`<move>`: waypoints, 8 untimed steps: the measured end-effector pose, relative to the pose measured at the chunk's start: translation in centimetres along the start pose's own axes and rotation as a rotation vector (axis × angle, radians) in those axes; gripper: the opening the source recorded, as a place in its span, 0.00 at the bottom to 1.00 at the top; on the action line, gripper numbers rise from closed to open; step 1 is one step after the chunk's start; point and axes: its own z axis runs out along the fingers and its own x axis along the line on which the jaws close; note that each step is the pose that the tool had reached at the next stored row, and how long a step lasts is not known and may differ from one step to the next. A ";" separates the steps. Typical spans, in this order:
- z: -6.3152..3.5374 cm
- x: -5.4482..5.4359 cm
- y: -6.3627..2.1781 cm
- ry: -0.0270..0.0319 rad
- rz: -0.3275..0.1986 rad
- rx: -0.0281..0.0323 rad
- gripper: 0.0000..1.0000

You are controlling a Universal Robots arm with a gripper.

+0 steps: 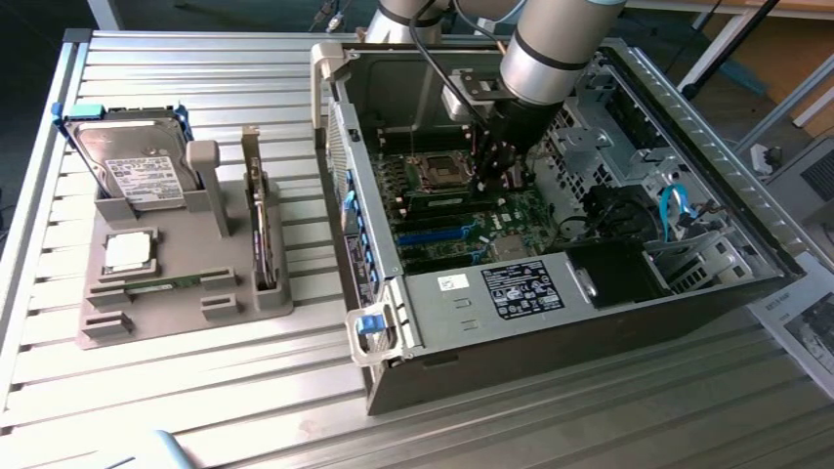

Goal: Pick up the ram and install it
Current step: 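Insert the ram into the slot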

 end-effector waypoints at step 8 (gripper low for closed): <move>0.12 0.0 -0.04 0.0001 0.000 0.0000 0.12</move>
